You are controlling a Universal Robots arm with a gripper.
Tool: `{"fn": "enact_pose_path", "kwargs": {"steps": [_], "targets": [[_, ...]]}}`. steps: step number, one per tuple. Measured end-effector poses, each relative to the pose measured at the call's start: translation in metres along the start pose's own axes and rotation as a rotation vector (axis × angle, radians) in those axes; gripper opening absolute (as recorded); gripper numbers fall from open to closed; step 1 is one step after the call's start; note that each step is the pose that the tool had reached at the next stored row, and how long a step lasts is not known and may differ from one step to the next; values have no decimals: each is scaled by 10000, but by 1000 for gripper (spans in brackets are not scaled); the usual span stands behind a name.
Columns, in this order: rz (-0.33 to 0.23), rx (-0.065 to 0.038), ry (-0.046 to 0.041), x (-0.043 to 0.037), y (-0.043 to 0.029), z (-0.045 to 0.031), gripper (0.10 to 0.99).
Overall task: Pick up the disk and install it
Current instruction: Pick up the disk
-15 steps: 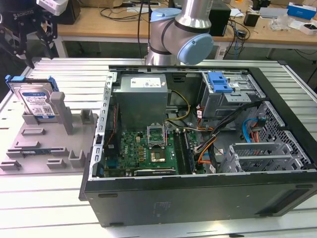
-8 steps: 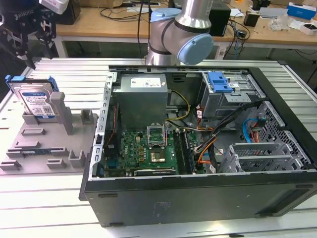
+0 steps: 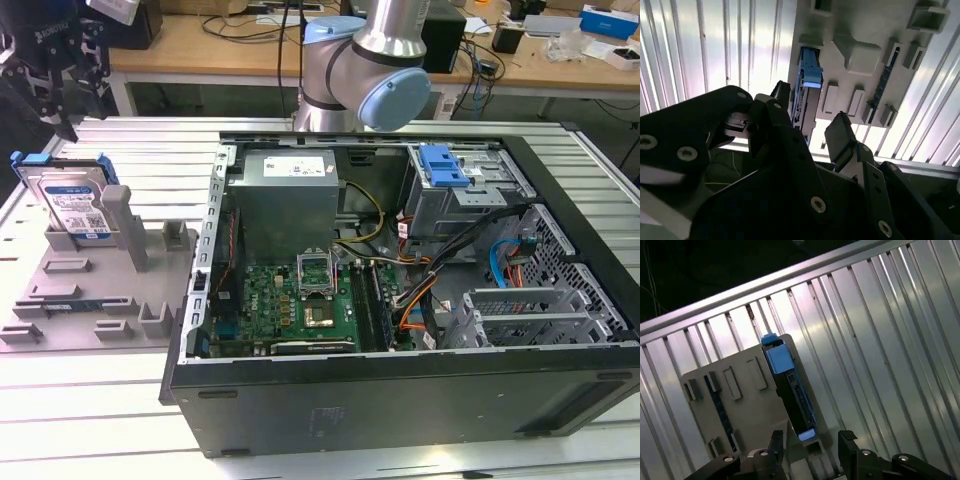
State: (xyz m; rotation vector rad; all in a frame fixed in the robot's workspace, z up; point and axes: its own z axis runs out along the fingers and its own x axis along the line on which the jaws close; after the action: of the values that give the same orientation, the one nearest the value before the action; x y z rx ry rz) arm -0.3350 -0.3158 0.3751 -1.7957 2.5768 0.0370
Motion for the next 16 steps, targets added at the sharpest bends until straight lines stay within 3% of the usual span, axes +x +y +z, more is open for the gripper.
{"fn": "enact_pose_path", "kwargs": {"steps": [6,12,16], "targets": [[-1082,118,-27,0,0,17,557],[-2184,126,-13,0,0,23,557],[-2692,141,90,-15,6,28,557]]}}
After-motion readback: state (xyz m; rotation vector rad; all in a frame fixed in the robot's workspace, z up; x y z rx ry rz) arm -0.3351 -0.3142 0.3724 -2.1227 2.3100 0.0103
